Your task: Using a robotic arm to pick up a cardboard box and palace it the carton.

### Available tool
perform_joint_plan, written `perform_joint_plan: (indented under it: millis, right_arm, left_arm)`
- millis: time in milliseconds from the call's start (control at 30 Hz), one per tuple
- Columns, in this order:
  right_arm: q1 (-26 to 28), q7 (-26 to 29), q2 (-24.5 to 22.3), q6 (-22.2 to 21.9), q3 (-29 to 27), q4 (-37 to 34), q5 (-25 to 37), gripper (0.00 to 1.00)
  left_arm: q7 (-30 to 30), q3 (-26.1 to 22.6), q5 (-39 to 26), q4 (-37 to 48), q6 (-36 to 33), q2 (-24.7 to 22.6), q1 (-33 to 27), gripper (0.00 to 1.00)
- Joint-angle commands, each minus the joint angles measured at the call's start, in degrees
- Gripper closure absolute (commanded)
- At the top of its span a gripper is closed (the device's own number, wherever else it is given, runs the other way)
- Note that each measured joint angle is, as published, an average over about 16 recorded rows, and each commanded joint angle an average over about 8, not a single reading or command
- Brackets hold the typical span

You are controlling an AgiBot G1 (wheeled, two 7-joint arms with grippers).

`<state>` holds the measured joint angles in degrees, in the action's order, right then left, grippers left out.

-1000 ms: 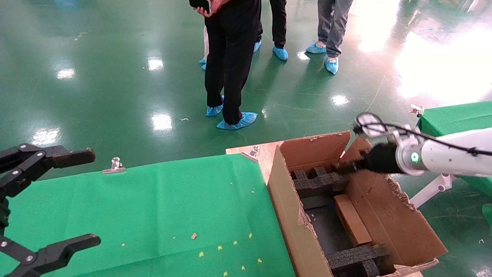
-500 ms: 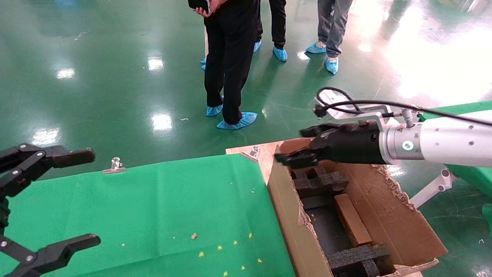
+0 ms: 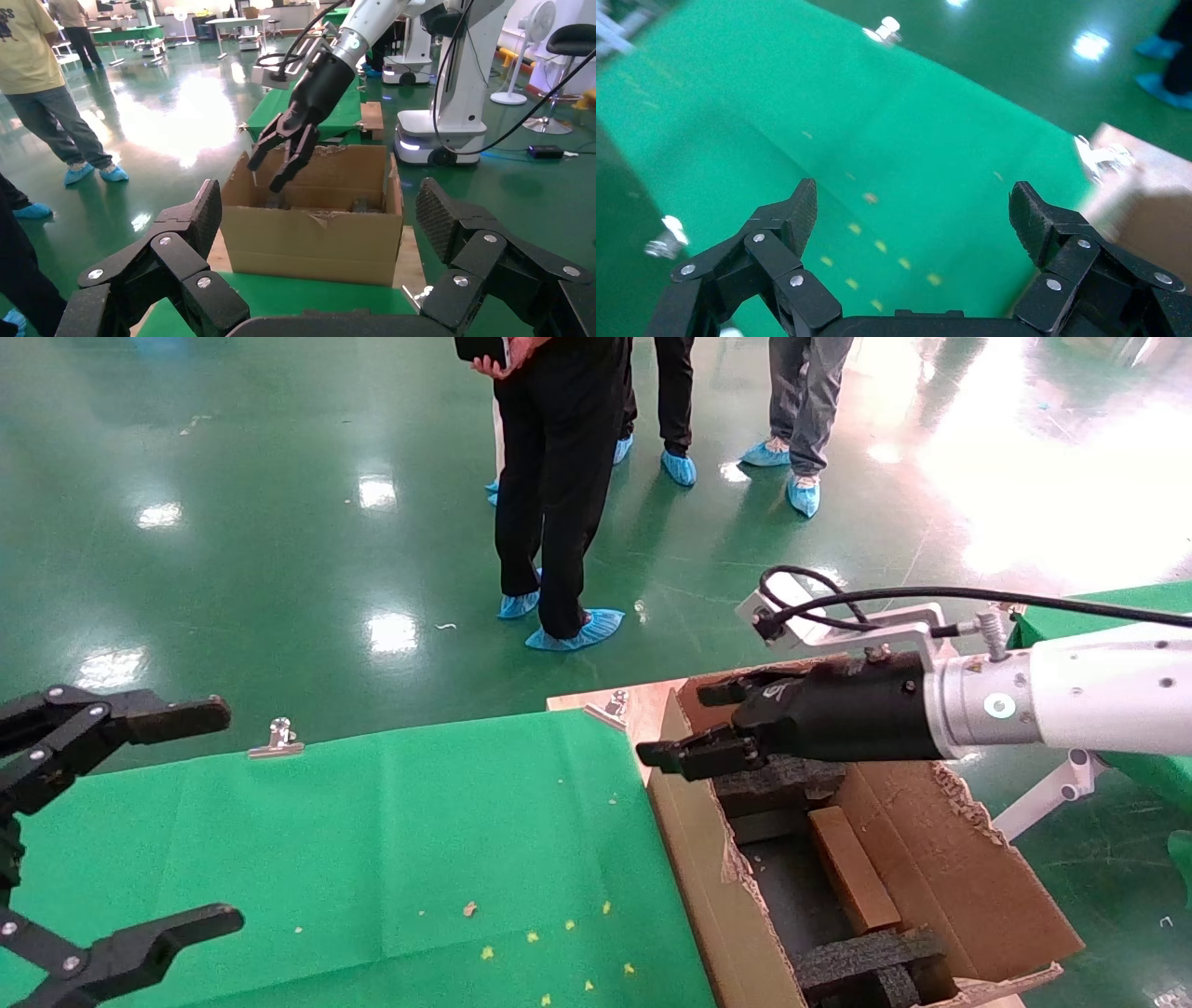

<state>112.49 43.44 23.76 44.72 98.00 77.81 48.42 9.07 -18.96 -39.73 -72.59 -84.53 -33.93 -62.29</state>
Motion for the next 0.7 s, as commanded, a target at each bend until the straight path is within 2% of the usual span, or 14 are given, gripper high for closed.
perform_joint_plan:
  millis: [33, 700]
  right_arm:
    - [-0.5, -0.2, 0.1, 0.3, -0.8, -0.1, 0.1, 0.00]
    - [-16.7, -10.6, 3.7, 13.3, -26.8, -1.4, -2.0, 0.00]
  left_arm:
    - [0.0, 0.0, 0.0, 0.0, 0.0, 0.0, 0.0, 0.00]
    - [0.0, 0.0, 0.0, 0.0, 0.0, 0.0, 0.0, 0.00]
